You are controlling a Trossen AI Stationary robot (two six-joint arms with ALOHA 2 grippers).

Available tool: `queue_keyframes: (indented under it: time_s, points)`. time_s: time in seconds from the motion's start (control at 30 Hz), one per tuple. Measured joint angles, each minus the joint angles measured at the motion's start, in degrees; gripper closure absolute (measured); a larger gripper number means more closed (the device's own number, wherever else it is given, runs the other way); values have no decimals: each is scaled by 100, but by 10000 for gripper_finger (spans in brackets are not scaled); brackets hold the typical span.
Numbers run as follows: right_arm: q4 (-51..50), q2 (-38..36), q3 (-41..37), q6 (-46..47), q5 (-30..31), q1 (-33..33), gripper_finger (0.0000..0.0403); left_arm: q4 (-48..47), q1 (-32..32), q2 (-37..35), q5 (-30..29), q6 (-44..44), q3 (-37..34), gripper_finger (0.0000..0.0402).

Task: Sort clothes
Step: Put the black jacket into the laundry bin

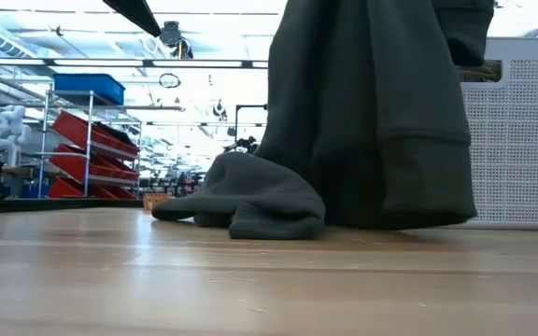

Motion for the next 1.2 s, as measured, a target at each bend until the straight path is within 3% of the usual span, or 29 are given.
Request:
queue_keyframes:
  time_s: [0.17,0.3,0.43,0.6,0.8,0.9,1.0,1.07,1.13,1.2]
  points:
    - [-20,313,11,541,-1322,-44,402,116,9,2,-13,121,0,201]
    - [396,705,-9,249,-1624,-19,402,425,7,2,-11,209,0,201]
    - [1449,796,-11,-1031,-643,125,403,430,7,2,7,189,0,201]
    - [3232,721,-4,-3471,1379,131,403,439,-11,2,44,153,0,201]
    - [3873,318,9,-3610,1339,-63,403,452,-11,2,46,189,0,201]
    - [3445,216,22,-3083,1207,-135,403,467,-11,2,46,189,0,201]
    - [2105,222,20,-1834,727,-140,403,469,-18,2,48,193,0,201]
    - [848,240,5,-492,-51,-136,403,471,-29,2,48,209,0,201]
    - [-285,260,-5,961,-1263,-181,403,471,-33,2,105,205,0,201]
    - [-924,341,-112,2020,-2114,-264,403,519,-33,3,278,174,-10,201]
